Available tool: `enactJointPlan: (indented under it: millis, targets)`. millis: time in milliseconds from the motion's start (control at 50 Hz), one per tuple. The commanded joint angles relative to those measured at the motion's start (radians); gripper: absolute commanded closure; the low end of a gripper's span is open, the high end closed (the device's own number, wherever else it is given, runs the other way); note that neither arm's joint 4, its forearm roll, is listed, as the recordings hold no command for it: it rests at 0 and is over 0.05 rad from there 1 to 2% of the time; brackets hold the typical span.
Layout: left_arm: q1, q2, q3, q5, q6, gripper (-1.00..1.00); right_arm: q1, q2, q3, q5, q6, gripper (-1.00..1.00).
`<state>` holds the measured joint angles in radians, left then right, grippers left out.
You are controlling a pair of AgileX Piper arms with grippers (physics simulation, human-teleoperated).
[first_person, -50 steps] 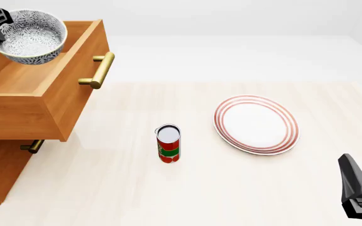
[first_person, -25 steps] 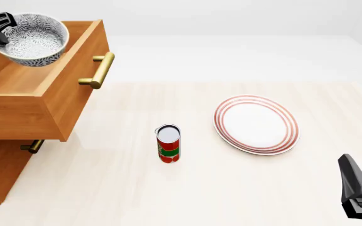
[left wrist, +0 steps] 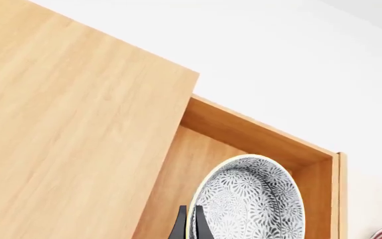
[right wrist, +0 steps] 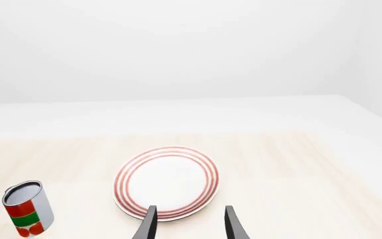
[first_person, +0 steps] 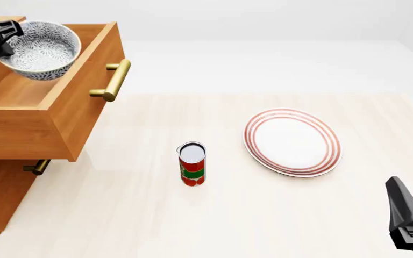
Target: Put the bowl in the top drawer of the cabinet.
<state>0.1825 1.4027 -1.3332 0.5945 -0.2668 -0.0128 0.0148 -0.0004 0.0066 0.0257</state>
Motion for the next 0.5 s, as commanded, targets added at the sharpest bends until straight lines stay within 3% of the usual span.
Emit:
enactJointPlan:
  millis: [20, 500]
  targets:
    - [0.001, 0.011, 0.001, -0.013, 0.001, 1.00, 0.000, 0.002, 0.000, -0.001, 0.001, -1.00]
    - [0.002, 0.022, 0.014, -0.028, 0.003, 1.00, 0.000, 0.001, 0.000, 0.000, 0.001, -1.00]
